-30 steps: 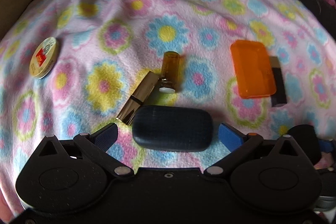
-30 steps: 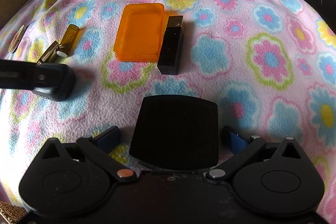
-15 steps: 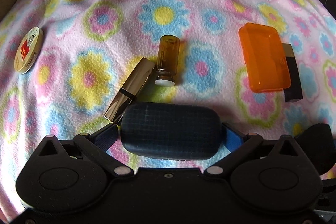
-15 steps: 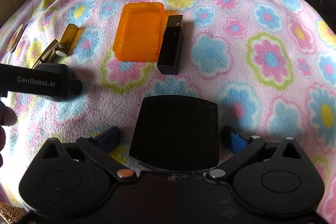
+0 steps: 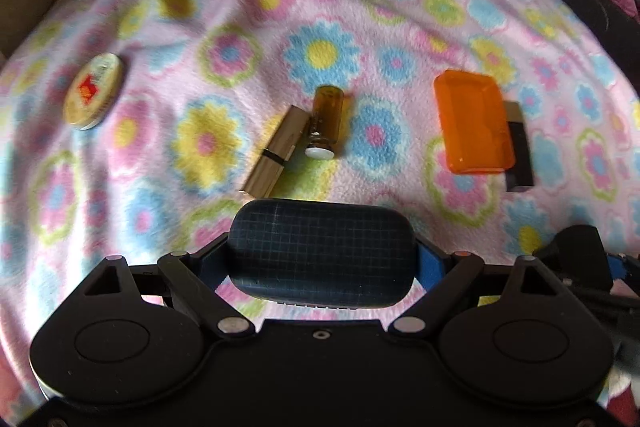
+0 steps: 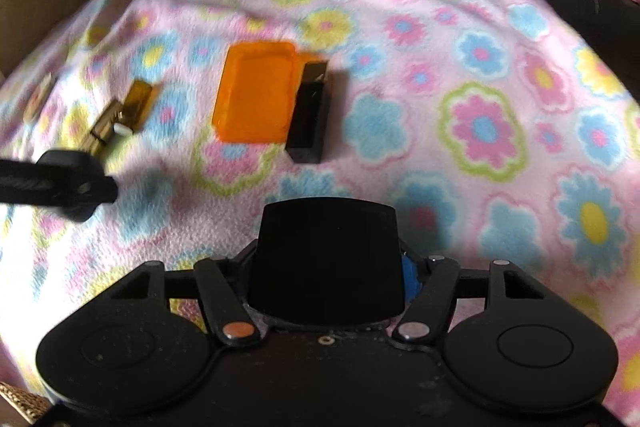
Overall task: Organize rigid objects
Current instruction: 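Carry the black compact and the glasses case over the basket with both tools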
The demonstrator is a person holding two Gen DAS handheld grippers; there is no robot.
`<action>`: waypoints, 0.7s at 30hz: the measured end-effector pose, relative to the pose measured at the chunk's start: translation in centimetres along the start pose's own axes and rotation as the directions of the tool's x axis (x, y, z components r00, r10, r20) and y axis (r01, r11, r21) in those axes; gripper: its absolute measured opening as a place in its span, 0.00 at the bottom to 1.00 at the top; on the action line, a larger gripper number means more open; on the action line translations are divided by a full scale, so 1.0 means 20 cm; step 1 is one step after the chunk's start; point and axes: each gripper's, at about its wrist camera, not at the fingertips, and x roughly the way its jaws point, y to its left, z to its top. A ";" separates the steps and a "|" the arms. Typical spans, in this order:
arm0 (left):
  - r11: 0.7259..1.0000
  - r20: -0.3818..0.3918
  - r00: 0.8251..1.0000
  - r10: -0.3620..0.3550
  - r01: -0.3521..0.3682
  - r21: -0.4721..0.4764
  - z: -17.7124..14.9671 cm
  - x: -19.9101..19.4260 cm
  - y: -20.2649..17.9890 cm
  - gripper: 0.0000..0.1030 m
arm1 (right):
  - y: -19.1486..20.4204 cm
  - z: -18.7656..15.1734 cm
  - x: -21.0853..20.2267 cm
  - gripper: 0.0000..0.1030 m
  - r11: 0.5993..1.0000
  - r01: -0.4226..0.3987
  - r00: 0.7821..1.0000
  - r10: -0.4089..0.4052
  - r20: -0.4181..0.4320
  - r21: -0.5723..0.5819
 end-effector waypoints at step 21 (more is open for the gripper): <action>0.998 0.117 0.993 -0.020 0.026 -0.051 -0.69 -0.69 0.13 0.83 | 0.11 -0.53 -0.87 0.64 0.990 -0.139 0.967 0.132 0.220 0.015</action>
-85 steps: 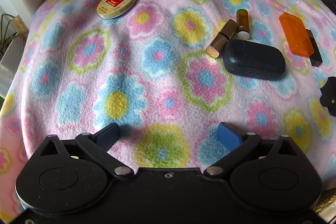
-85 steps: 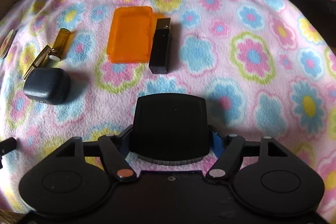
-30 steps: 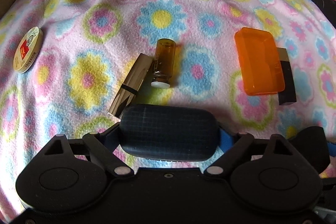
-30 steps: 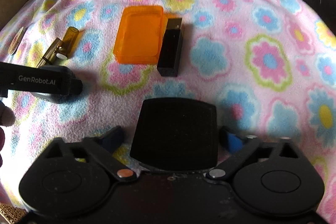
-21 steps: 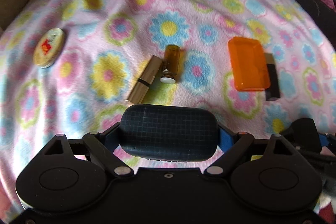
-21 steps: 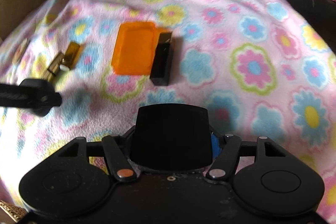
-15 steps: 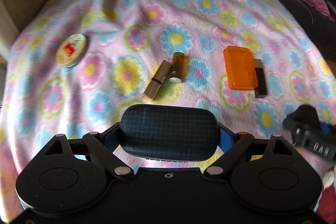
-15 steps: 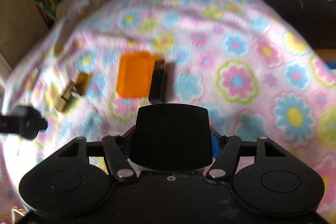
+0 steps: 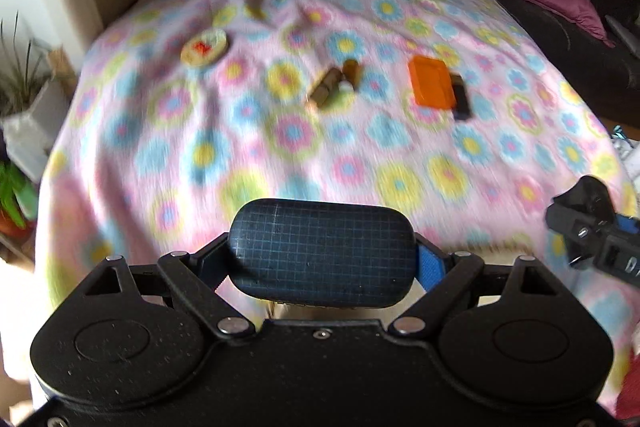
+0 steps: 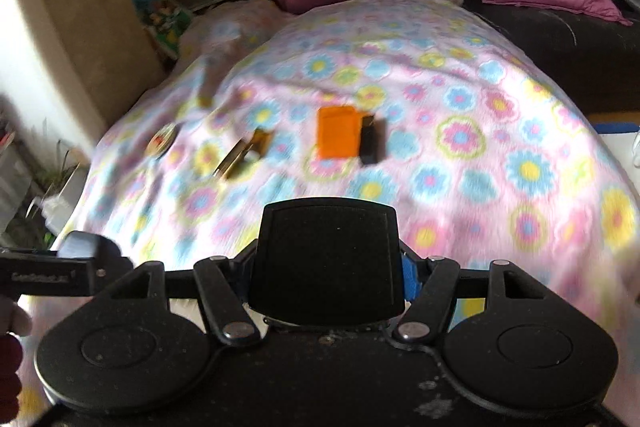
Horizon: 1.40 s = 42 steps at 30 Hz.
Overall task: Organize rigid objects
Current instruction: 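Carry the black compact and the glasses case over the basket with both tools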
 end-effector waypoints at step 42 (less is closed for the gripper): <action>0.998 -0.091 0.994 0.066 -0.068 -0.016 -0.41 0.02 -0.09 0.83 | 0.23 -0.35 -0.06 0.64 0.977 0.042 0.974 -0.086 -0.208 -0.207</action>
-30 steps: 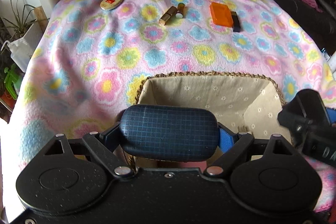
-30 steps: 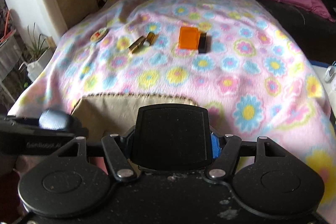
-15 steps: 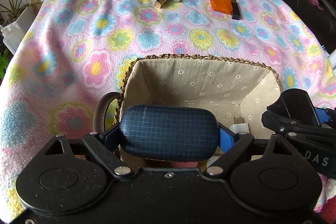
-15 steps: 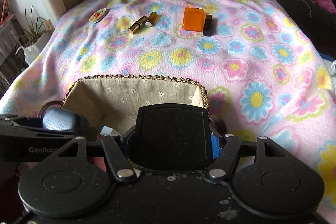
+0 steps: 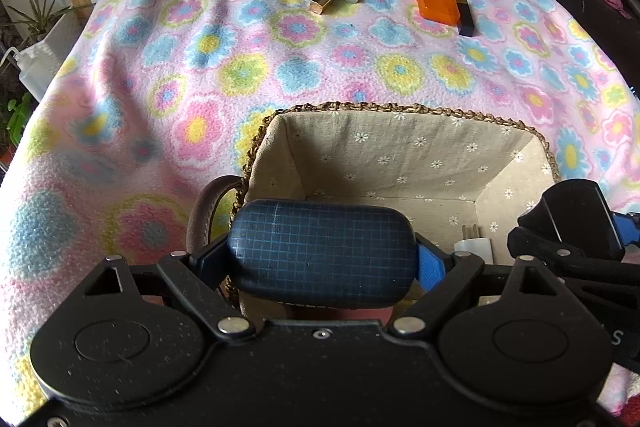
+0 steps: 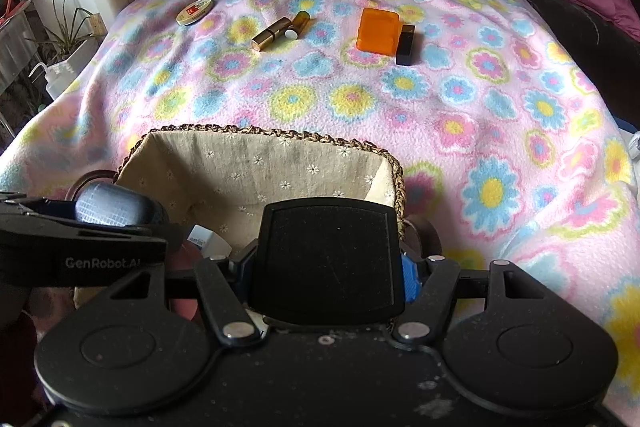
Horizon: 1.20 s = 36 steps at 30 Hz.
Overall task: Organize rigid objects
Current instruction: 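Carry the black compact and the glasses case over the basket with both tools, then open the right tool to drop the compact while the left tool lowers the glasses case in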
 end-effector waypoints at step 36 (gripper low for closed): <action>0.999 -0.006 0.999 0.034 -0.034 0.023 0.00 0.01 -0.02 0.85 | -0.02 0.01 0.03 0.69 0.999 -0.036 0.998 0.037 -0.045 0.016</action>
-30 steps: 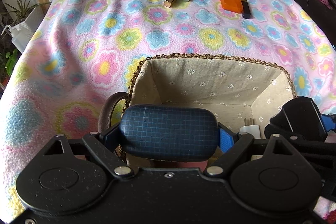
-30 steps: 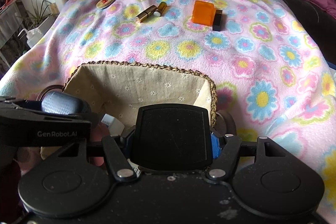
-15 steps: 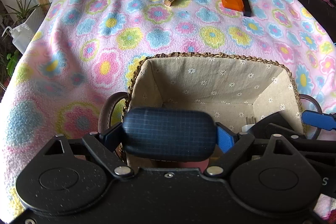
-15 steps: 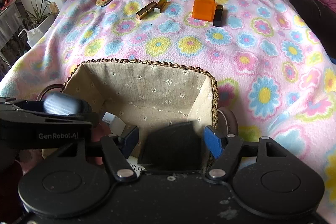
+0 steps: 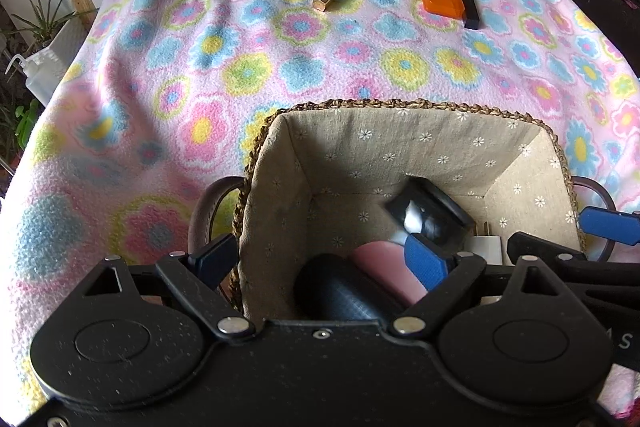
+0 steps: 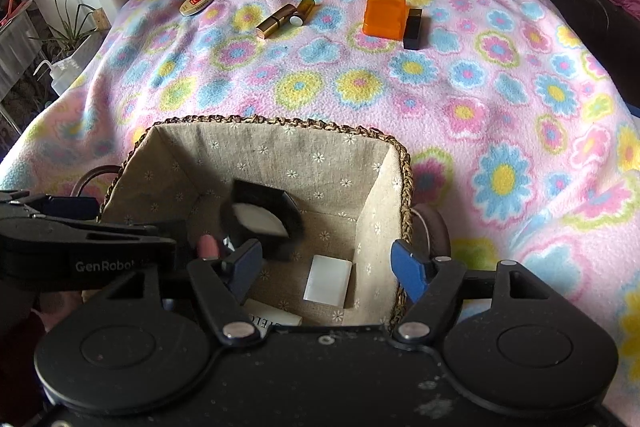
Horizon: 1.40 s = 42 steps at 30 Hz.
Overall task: Organize rigid objects
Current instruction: 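Open the right tool to drop the compact while the left tool lowers the glasses case in, then lift both open tools out of the basket toward the blanket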
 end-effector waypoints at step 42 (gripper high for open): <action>0.997 0.013 0.998 0.054 -0.055 0.060 -0.01 -0.01 -0.04 0.85 | -0.01 0.00 0.00 0.71 1.000 0.005 1.000 -0.006 0.004 0.026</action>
